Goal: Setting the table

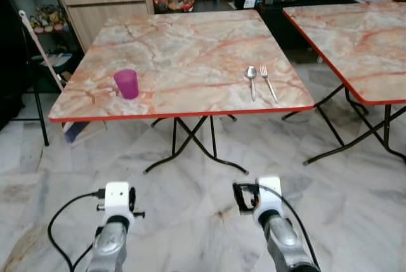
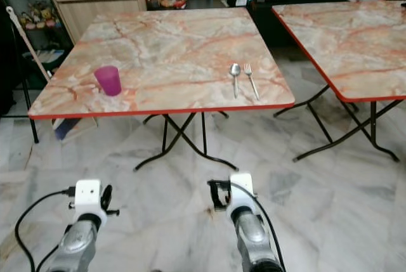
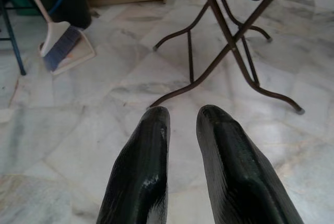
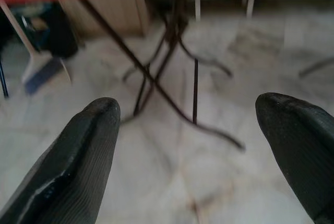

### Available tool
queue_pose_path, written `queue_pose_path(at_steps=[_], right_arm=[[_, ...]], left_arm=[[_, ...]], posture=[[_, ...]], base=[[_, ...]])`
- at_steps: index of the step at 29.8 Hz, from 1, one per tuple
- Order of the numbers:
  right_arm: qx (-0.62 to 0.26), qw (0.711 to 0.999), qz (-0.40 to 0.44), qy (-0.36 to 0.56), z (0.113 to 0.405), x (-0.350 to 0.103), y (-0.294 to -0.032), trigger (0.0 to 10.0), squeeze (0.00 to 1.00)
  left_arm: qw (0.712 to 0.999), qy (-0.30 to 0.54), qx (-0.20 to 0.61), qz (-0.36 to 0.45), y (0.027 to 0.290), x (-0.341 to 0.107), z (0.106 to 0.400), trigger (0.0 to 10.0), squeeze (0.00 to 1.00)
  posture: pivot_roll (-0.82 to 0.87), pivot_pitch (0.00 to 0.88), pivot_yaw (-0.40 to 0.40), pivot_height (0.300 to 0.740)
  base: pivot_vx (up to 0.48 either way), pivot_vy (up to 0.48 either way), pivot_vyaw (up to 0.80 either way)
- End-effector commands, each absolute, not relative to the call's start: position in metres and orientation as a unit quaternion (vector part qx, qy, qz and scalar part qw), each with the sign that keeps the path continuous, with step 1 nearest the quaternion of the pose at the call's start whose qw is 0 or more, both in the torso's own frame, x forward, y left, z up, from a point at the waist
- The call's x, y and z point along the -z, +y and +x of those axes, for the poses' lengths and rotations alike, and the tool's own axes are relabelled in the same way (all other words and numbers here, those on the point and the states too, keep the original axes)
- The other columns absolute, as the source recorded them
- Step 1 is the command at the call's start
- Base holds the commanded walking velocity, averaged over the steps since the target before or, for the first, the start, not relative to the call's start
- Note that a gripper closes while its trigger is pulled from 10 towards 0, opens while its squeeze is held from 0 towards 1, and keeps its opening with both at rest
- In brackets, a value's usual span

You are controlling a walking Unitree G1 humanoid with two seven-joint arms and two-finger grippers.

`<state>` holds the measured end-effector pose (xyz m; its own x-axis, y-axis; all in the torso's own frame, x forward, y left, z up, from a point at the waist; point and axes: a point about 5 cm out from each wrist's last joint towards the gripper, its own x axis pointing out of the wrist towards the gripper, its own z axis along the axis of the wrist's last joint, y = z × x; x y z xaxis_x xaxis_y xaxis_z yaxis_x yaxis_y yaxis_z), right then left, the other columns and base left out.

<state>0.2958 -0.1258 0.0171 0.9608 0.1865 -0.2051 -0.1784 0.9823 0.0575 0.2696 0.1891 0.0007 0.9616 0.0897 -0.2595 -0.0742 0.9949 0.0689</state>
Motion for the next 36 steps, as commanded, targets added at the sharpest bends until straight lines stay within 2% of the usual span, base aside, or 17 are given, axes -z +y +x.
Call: queue_pose_path(at_steps=[1, 6, 11, 15, 24, 36], right_arm=[[-0.092, 0.991, 0.023, 0.095, 0.298, -0.02, -0.124, 10.0, 0.0], [-0.079, 0.994, 0.026, 0.069, 0.306, -0.031, -0.124, 10.0, 0.0], [-0.076, 0.996, 0.031, 0.041, 0.312, -0.042, -0.124, 10.0, 0.0], [-0.076, 0.996, 0.037, 0.019, 0.319, -0.053, -0.122, 10.0, 0.0], [-0.078, 0.996, 0.04, -0.001, 0.325, -0.063, -0.118, 10.0, 0.0], [-0.077, 0.996, 0.046, -0.011, 0.326, -0.066, -0.114, 10.0, 0.0]], left_arm=[[0.985, 0.166, -0.039, 0.035, 0.19, 0.008, 0.265, 10.0, 0.0], [0.949, 0.305, -0.031, 0.08, 0.202, 0.049, 0.225, 10.0, 0.0], [0.924, 0.37, -0.041, 0.09, 0.214, 0.067, 0.196, 10.0, 0.0], [0.906, 0.409, -0.053, 0.096, 0.224, 0.077, 0.176, 10.0, 0.0], [0.897, 0.428, -0.063, 0.088, 0.224, 0.081, 0.168, 10.0, 0.0], [0.892, 0.44, -0.055, 0.087, 0.22, 0.084, 0.165, 10.0, 0.0]], posture=[[0.03, 0.044, 0.04, 0.707], [0.02, 0.039, 0.036, 0.707], [0.02, 0.035, 0.04, 0.707], [0.02, 0.03, 0.04, 0.707], [0.02, 0.024, 0.038, 0.707], [0.03, 0.028, 0.038, 0.707]], base=[[0.0, 0.0, 0.0], [0.0, 0.0, 0.0], [0.0, 0.0, 0.0], [0.372, 0.0, 0.0], [0.48, 0.0, 0.0], [0.344, 0.0, 0.0]])
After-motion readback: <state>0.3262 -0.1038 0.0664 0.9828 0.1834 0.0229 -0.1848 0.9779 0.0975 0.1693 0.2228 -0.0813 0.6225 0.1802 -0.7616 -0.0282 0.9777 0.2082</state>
